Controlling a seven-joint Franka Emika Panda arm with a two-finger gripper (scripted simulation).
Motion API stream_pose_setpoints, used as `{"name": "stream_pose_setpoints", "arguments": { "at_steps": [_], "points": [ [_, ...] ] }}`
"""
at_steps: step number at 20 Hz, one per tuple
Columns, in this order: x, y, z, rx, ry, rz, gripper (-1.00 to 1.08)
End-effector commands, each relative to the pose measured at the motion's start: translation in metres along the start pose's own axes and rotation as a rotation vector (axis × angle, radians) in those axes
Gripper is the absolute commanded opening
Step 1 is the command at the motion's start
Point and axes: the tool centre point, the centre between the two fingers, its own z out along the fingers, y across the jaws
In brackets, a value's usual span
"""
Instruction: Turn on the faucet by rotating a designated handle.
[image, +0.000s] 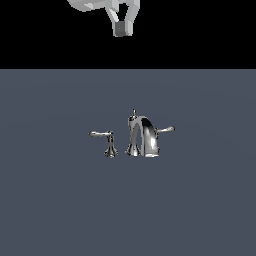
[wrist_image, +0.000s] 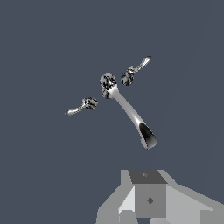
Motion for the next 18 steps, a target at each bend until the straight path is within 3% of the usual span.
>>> {"name": "stream_pose_setpoints", "arguments": {
  "at_steps": [1,18],
  "points": [
    [0.015,-0.004,0.018,0.002,0.001,0.065,-1.0],
    [0.119,-0.006,0.133,0.005,0.001,0.478,-1.0]
  ]
}}
